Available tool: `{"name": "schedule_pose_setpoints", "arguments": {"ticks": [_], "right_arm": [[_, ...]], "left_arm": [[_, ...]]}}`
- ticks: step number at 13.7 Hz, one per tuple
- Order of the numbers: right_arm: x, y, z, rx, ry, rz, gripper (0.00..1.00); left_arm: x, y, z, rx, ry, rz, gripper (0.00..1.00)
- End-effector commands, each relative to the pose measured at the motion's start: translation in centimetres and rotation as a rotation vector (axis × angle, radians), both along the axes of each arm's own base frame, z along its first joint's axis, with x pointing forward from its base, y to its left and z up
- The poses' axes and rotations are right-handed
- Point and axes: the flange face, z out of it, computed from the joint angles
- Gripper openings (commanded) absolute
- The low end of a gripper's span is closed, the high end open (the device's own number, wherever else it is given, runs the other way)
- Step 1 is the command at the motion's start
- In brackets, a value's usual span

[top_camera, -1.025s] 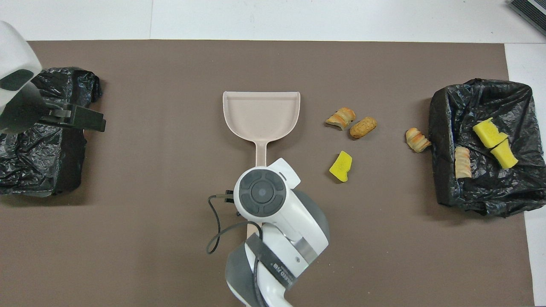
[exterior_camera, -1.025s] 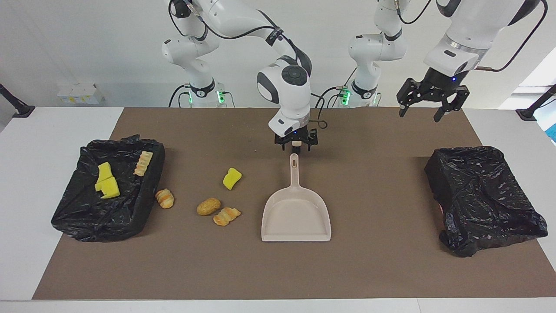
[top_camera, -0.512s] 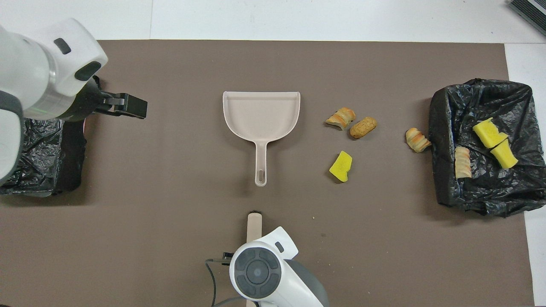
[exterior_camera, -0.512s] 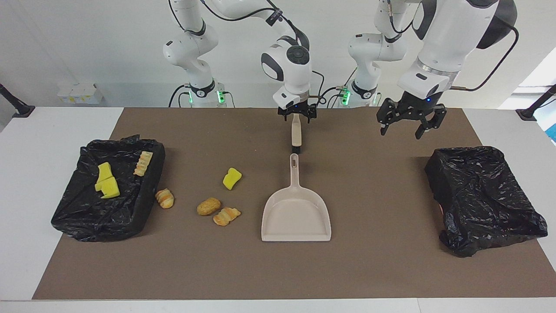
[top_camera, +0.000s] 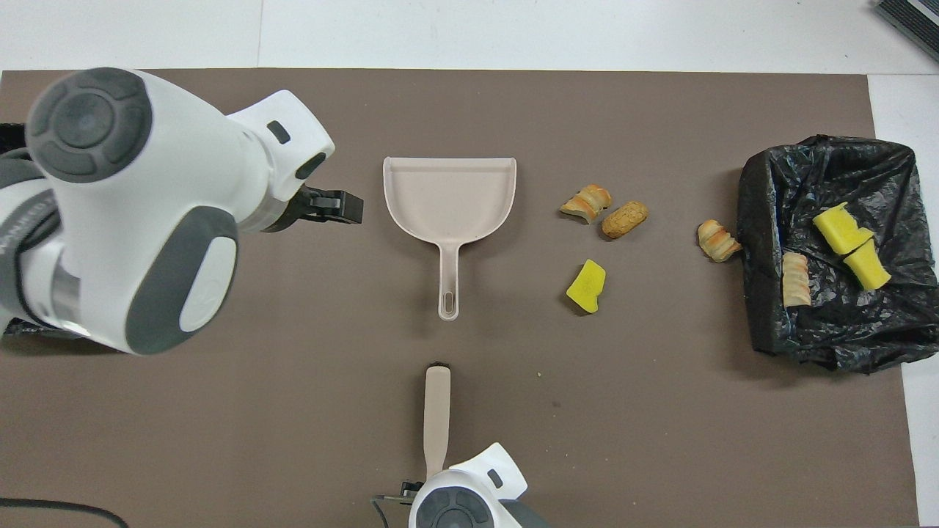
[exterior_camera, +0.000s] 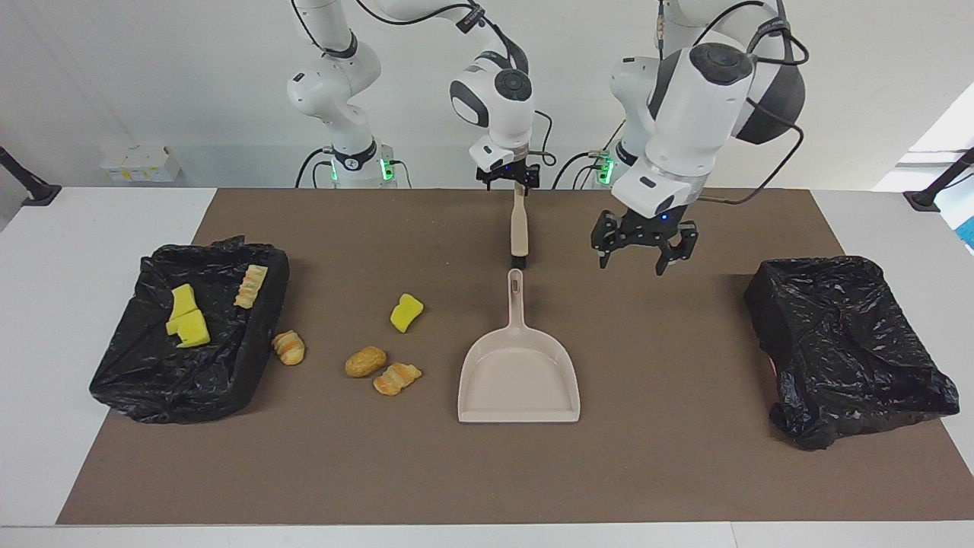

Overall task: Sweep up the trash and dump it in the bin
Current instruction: 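Reach the left gripper toward the dustpan while the right gripper holds the brush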

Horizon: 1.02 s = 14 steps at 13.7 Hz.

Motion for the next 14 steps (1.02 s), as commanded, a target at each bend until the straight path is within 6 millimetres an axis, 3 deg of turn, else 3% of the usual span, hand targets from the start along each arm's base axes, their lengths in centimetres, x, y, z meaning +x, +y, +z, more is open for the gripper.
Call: {"name": "schedule_pose_setpoints", "arguments": {"ticks": [1, 4, 7, 9, 12, 14], "right_arm": [[0.0, -0.3, 0.0, 0.027, -0.004, -0.021, 0.83], [0.4, 0.1, 0.0, 0.083, 0.001, -0.01, 0.78], [0.5, 0.3, -0.1, 0.094, 0.004, 0.015, 0.73], [0.5, 0.2, -0.1, 0.105, 0.001, 0.079, 0.58], [0.5, 0.2, -0.3, 0.101, 0.006, 0.086, 0.43], [0.5, 0.3, -0.2, 0.095, 0.015, 0.084, 0.1]], "left_arm": [[0.0, -2.3, -3.0, 0.003, -0.002, 0.005, 1.0], [0.1, -6.2, -7.5, -0.004, 0.006, 0.006, 1.0], [-1.0, -8.6, -9.9, 0.003, 0.038, 0.044, 1.0], [-1.2, -8.8, -11.0, -0.005, 0.029, 0.051, 1.0], [-2.5, -9.8, -13.0, -0.004, 0.03, 0.029, 1.0], [-2.9, -10.3, -13.2, -0.006, 0.03, 0.024, 1.0]]}}
